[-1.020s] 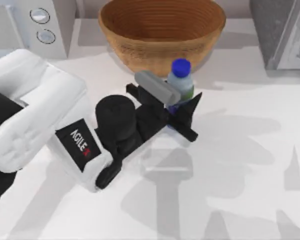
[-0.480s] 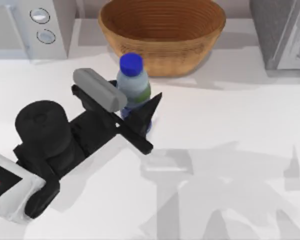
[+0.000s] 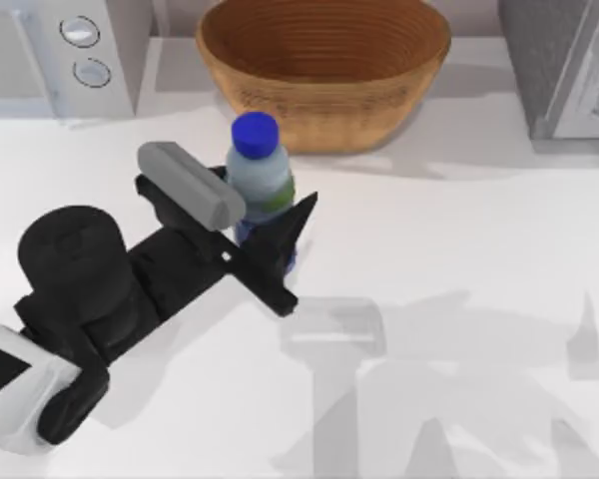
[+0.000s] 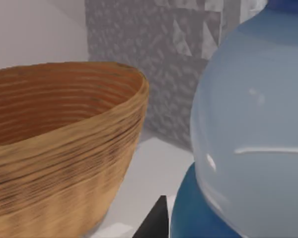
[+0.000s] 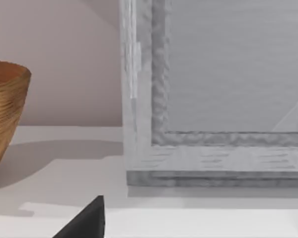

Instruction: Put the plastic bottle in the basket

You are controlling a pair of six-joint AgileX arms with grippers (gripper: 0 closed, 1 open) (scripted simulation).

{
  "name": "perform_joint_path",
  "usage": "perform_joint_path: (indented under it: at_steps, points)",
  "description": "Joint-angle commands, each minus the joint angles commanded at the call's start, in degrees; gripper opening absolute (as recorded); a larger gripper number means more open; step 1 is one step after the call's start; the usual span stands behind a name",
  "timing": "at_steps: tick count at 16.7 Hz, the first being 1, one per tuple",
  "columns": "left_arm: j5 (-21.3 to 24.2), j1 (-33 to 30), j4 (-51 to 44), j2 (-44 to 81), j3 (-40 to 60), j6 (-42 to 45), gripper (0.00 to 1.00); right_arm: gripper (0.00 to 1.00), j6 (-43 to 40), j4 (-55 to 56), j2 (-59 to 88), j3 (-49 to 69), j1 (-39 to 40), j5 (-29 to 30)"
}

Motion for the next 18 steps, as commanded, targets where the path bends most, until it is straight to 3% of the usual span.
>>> perform_joint_path:
  at_steps: [4, 13, 18]
  points:
    - [2.13, 0.91, -6.31, 3.91, 8.75, 0.19, 0.00, 1.00, 0.00, 0.00, 0.00, 0.00, 0.00, 0.00]
    - [8.16, 7.89, -35.56, 15.33, 52.46, 1.17, 0.00, 1.00, 0.00, 0.00, 0.00, 0.00, 0.00, 0.00]
    - [10.26, 10.89, -47.41, 17.90, 65.57, 1.59, 0.00, 1.00, 0.00, 0.00, 0.00, 0.00, 0.00, 0.00]
